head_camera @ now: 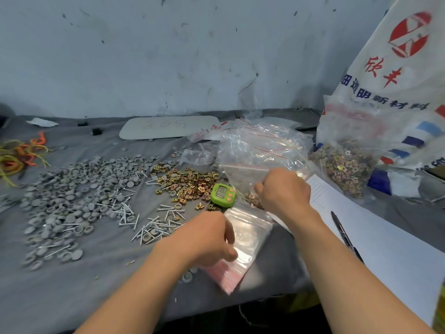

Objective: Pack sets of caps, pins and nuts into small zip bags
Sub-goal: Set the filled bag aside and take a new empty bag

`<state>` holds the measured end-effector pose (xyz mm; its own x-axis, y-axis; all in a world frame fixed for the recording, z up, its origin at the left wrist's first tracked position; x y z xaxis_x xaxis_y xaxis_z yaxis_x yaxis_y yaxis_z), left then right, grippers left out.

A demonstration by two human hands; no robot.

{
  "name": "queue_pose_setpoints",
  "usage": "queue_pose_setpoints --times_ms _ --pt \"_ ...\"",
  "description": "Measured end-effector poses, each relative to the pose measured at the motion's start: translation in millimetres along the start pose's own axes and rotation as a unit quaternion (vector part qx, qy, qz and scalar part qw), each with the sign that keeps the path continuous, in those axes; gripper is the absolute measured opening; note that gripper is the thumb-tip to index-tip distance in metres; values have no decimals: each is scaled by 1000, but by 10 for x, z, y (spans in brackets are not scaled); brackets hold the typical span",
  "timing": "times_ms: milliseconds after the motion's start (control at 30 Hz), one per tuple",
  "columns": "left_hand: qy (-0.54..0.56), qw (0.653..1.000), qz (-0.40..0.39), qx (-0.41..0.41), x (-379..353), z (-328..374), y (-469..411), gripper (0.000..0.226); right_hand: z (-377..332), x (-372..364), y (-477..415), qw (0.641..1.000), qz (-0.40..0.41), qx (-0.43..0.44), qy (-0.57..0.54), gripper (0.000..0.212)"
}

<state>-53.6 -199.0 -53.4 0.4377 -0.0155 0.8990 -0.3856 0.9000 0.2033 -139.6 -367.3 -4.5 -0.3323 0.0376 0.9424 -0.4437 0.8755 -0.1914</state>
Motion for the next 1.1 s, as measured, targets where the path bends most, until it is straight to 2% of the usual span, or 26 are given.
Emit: queue_pose_setpoints --times_ms 100,167,200,267,300,333,367,433,467,500,567,700,733,800,833,900,933,967,1033,1100 --pt "-32 999 -10 -23 -70 26 66 37 238 -100 -164 995 6 -96 -30 23" --pt "-34 999 -10 -31 -89 11 74 41 358 -233 -214 975 -18 -154 -162 31" --pt "-30 999 -9 -34 -94 7 73 40 374 -363 -233 936 -53 -187 -294 34" --pt "-22 999 -10 -35 -111 0 58 38 248 -584 -213 803 -135 -225 -535 33" --pt "-20 999 -12 -36 -117 3 45 36 167 -632 -224 763 -155 -217 -589 26" --pt "-20 999 -14 -40 -123 10 30 33 101 -661 -241 754 -168 -195 -605 19" --pt "-22 999 -16 -43 -126 19 12 29 49 -676 -258 777 -177 -161 -583 24" --pt "-22 998 -14 -49 -128 34 -24 21 -37 -681 -263 874 -178 -65 -447 44" --pt "-22 998 -10 -51 -129 38 -40 17 -89 -670 -250 907 -177 -22 -380 52" --pt "-24 998 -2 -55 -129 43 -51 14 -141 -657 -216 923 -180 9 -341 57" --pt "-29 997 19 -63 -130 58 -61 9 -203 -619 -154 932 -180 42 -311 59" --pt "21 997 57 -54 -120 14 -71 10 -217 -321 -69 955 -88 66 -274 36" --pt "44 995 74 -41 -89 -25 -74 12 -230 -256 -20 956 -89 75 -270 30" --pt "104 988 114 -8 19 -135 -70 17 -301 -236 146 935 -166 110 -295 14" --pt "150 980 131 8 81 -197 -57 18 -366 -241 274 913 -223 136 -314 20" --pt "271 949 160 35 221 -315 -19 19 -447 -256 479 879 -305 167 -328 43" --pt "324 928 179 49 305 -379 -2 20 -474 -253 527 875 -318 179 -320 44" --pt "365 908 197 65 381 -446 27 21 -485 -250 528 878 -313 187 -309 36" --pt "437 866 227 81 468 -533 116 22 -458 -225 410 907 -258 175 -282 11" --pt "495 828 249 86 556 -580 193 25 -440 -190 320 930 -202 142 -271 16"
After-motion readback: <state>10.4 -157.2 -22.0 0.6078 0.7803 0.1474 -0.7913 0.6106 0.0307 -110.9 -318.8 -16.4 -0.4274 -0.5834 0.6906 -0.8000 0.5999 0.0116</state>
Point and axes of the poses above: each hand's wrist, its own y-axis away from the middle knuckle, its own x-axis out of the back of the hand, z = x × y, the point moved 8 cm from there along -y, towards the middle knuckle, and after that the axes turned 2 degrees about z, right-handed, at the moved point
